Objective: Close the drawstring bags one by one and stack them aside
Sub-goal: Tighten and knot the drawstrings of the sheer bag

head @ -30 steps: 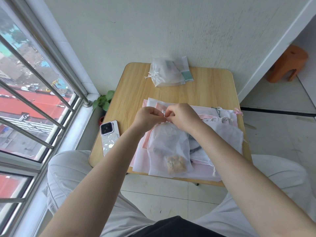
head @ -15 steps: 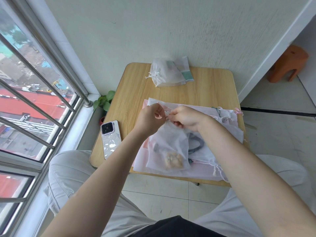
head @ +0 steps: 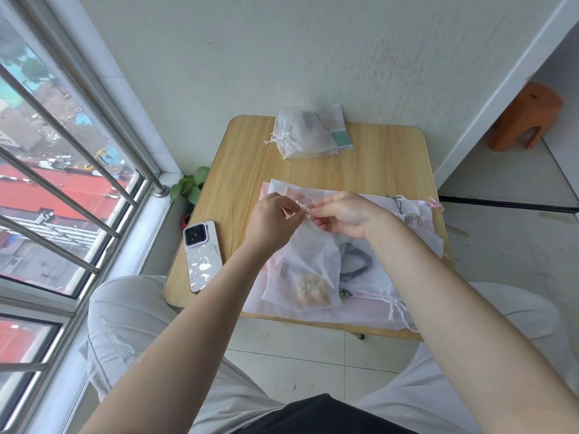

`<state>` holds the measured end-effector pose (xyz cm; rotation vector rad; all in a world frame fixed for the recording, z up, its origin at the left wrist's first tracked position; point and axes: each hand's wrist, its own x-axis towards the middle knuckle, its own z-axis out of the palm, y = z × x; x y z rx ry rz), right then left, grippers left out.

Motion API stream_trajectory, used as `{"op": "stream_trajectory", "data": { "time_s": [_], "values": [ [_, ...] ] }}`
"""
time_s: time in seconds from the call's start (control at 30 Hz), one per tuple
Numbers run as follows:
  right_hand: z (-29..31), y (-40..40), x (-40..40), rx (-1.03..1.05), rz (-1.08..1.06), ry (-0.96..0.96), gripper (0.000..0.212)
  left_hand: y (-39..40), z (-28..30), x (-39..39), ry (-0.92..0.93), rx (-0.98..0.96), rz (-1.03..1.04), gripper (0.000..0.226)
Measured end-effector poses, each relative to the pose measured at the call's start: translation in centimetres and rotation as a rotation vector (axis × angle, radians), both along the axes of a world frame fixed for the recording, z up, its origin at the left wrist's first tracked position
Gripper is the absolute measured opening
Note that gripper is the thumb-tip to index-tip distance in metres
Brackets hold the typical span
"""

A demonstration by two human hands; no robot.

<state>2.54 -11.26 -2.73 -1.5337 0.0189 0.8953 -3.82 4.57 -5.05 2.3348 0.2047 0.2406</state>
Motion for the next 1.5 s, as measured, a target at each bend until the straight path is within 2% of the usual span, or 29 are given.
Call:
{"op": "stream_trajectory", "data": {
  "time_s": [0.1,0.23,0.33,0.47,0.57,0.7,0.77,0.83,0.9,1.03,1.1,1.17,1.23,1.27,1.33,1.43,1.5],
  "values": [
    [-0.4,-0.3,0.1,-0.089,-0.113,-0.123,0.013,0.1,0.4,0.1,0.045,0.024,0.010,0.008],
    [-1.3,-0.5,0.2,-0.153,-0.183,-0.210,0.007,0.7,0.9,0.5,0.164,0.105,-0.032,0.021],
    [-1.7,-0.6,0.3,-0.118,-0.244,-0.185,0.007,1.3,1.2,0.5,0.240,0.192,-0.102,0.031],
    [-2.4,-0.7,0.7,-0.023,-0.356,-0.122,0.012,2.5,1.3,0.3,0.316,0.280,-0.214,0.022],
    [-3.0,-0.5,1.0,-0.043,-0.410,-0.138,0.015,2.8,1.2,0.1,0.329,0.361,-0.276,0.023],
    [-3.1,-0.1,1.3,-0.059,-0.419,-0.145,0.014,3.0,0.7,0.0,0.339,0.392,-0.282,0.023],
    [-2.5,0.1,1.5,-0.024,-0.409,-0.147,0.013,3.1,0.7,0.3,0.282,0.342,-0.267,0.021],
    [-1.4,0.6,1.9,-0.008,-0.353,-0.167,0.009,3.0,1.3,0.8,0.216,0.214,-0.292,0.036],
    [-0.3,1.2,2.3,-0.055,-0.258,-0.203,0.008,2.6,1.9,1.9,0.255,0.166,-0.350,0.054],
    [1.5,1.8,3.6,-0.135,-0.171,-0.258,0.020,2.0,2.7,4.9,0.360,0.300,-0.385,0.038],
    [2.5,1.7,4.9,-0.261,-0.149,-0.365,0.030,2.5,3.6,6.6,0.352,0.225,-0.314,0.036],
    [3.8,1.6,6.8,-0.382,-0.060,-0.487,0.049,3.2,4.5,8.4,0.294,0.058,-0.192,0.022],
    [5.5,1.8,9.0,-0.534,0.096,-0.586,0.057,3.9,5.2,10.5,0.244,-0.096,-0.079,0.039],
    [6.1,1.9,10.2,-0.634,0.168,-0.642,0.056,4.1,5.2,11.4,0.218,-0.157,-0.038,0.046],
    [6.9,2.6,12.9,-0.832,0.197,-0.798,0.034,4.3,5.1,13.7,0.175,-0.282,0.052,0.041],
    [7.0,4.1,15.7,-0.877,0.020,-1.001,0.013,4.2,4.5,16.7,0.122,-0.539,0.193,0.027],
    [6.2,5.2,17.2,-0.811,0.003,-1.015,0.029,4.2,3.3,18.7,0.125,-0.767,0.300,0.014]
  ]
}}
